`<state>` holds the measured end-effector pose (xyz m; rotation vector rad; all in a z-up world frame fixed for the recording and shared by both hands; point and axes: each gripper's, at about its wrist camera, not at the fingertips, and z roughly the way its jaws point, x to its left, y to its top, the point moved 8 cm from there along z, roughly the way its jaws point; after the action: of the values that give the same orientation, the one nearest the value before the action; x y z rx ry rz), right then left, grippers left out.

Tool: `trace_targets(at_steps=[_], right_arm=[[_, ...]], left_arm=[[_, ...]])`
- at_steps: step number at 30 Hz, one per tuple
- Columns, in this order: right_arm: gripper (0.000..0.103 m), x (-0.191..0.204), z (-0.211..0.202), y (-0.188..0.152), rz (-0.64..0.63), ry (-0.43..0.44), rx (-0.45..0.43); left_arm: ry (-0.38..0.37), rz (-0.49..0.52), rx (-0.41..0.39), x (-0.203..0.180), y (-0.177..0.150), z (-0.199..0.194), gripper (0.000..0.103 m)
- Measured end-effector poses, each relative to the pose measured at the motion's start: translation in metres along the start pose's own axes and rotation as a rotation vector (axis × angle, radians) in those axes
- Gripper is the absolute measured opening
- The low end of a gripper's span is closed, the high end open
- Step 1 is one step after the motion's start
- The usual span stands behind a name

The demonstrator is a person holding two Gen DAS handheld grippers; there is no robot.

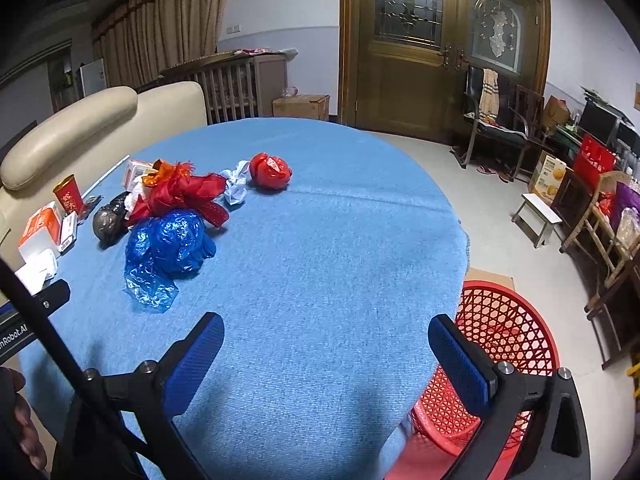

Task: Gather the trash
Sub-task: 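Move both tools toward the pile of trash on the table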

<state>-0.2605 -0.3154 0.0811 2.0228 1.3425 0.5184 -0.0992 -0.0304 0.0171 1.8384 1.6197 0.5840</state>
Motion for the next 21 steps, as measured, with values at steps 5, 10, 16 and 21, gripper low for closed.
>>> trace_targets(at_steps=[5,10,16,21], right_arm=[[0.103,0.01,0.001,0.002,-0.019,0.02,0.001],[0.103,0.04,0.007,0.01,-0.072,0.102,0.006],[0.103,0.08,0.031,0.026,-0.095,0.183,0.036],[0.103,0.103,0.042,0.036,-0.115,0.191,0.041]], left_arm=[[0.009,-0.025,-0.002,0.011,0.001,0.001,0.103],[0.021,-0.051,0.001,0.024,0.001,0.004,0.103],[0.041,-0.078,0.02,0.043,-0.002,0.012,0.103],[0.047,-0.092,0.03,0.053,-0.002,0.018,0.103]])
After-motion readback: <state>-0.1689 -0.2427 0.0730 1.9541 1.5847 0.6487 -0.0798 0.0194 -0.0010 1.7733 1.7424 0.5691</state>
